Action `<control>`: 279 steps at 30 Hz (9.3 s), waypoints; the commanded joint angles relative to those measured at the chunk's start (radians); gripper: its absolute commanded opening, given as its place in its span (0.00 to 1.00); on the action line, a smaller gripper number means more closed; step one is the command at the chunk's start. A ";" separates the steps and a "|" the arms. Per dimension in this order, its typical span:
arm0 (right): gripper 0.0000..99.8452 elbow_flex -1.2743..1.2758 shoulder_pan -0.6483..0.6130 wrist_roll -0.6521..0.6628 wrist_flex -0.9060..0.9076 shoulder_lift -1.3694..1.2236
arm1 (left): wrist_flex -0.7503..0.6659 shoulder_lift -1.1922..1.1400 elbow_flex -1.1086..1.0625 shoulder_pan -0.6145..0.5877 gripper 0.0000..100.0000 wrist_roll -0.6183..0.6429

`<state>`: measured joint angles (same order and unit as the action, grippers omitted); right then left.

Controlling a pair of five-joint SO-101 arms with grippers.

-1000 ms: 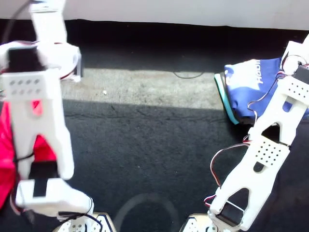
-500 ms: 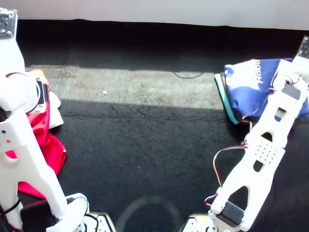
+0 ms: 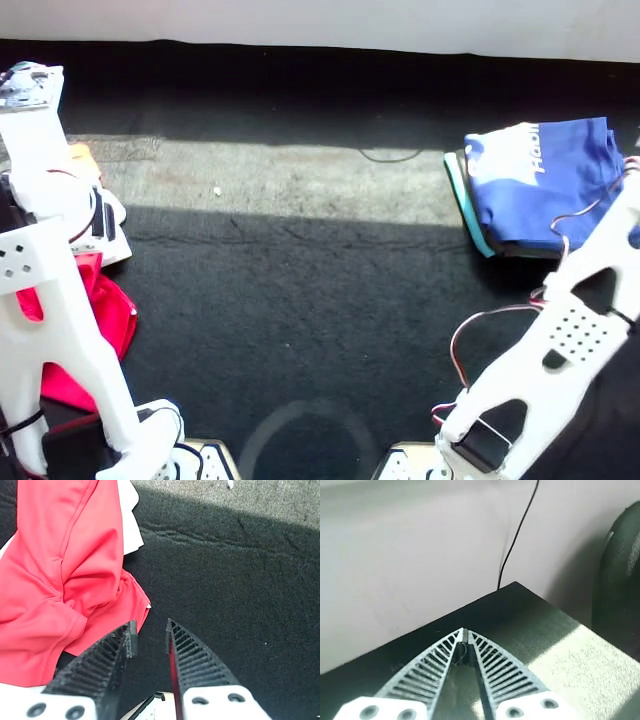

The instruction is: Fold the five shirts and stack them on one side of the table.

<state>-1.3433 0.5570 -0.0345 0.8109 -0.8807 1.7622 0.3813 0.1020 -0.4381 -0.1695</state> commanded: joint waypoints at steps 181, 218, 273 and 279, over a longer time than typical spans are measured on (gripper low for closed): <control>0.01 0.955 -0.590 0.284 0.785 0.947 | -0.384 -0.237 -0.406 0.016 0.15 0.028; 0.01 1.342 -0.567 0.339 0.858 1.287 | -0.292 -1.380 1.119 0.489 0.16 0.143; 0.01 0.547 -0.564 0.491 0.591 0.889 | -0.003 -0.458 1.032 0.415 0.01 0.100; 0.01 0.151 -0.568 0.506 0.727 0.716 | 0.003 -0.381 1.026 0.381 0.01 0.080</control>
<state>-0.9889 -0.0061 0.4611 1.4799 -0.1366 1.7591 -0.0545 1.1316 -0.0238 -0.0821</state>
